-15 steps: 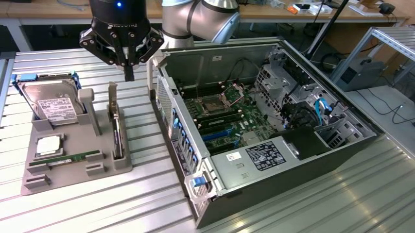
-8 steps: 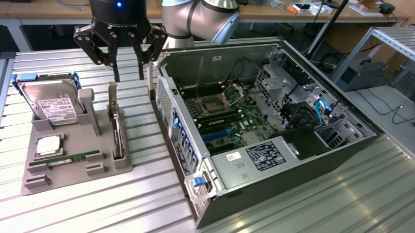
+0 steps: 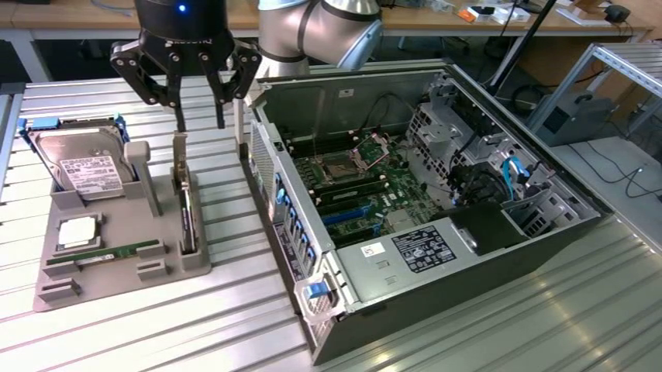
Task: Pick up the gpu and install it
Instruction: 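Pick up the gpu and move the gpu toward the slot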
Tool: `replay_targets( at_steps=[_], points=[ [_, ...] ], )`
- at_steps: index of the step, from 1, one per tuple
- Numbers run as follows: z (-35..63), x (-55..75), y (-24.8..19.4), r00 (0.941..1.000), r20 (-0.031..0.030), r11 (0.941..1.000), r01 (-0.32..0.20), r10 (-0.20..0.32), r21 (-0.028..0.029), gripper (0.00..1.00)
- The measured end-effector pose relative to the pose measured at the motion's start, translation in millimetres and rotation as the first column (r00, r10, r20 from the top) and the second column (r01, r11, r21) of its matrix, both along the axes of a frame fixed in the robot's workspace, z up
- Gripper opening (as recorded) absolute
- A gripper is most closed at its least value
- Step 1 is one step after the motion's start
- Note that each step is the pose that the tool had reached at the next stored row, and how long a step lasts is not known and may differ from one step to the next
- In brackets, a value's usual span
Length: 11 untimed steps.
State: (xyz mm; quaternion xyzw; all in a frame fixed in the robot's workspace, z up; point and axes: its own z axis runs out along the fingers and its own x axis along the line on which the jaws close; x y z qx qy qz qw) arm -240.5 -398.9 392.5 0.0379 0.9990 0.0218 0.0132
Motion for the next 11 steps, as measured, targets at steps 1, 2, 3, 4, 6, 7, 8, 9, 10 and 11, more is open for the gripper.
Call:
replay_targets(
  at_steps=[1, 2, 3, 4, 6, 7, 8, 9, 10, 11],
  points=[
    [-0.2, -0.9, 0.0, 1.0000, 0.0001, 1.0000, 0.000, 0.000, 0.0001, 0.48],
    [-0.3, -1.3, 0.0, 1.0000, 0.0001, 1.0000, 0.000, 0.000, 0.0001, 0.48],
    [-0.3, -1.6, 0.0, 1.0000, 0.0000, 1.0000, 0.000, 0.000, 0.0000, 0.48],
    [-0.5, -2.1, 0.0, 1.0000, 0.0000, 1.0000, 0.000, 0.000, 0.0000, 0.48],
    [-0.6, -2.7, 0.0, 1.0000, 0.0000, 1.0000, 0.000, 0.000, 0.0000, 0.48],
    [-0.7, -2.9, 0.0, 1.0000, 0.0000, 1.0000, 0.000, 0.000, 0.0000, 0.48],
    [-0.8, -3.3, 0.0, 1.0000, 0.0000, 1.0000, 0.000, 0.000, 0.0000, 0.48],
    [-0.9, -4.0, 0.0, 1.0000, 0.0001, 1.0000, 0.000, 0.000, 0.0001, 0.48],
    [-1.0, -4.9, 0.0, 1.0000, 0.0000, 1.0000, 0.000, 0.000, 0.0000, 0.48],
    [-1.2, -6.0, 0.0, 1.0000, 0.0001, 1.0000, 0.000, 0.000, 0.0001, 0.48]
  ],
)
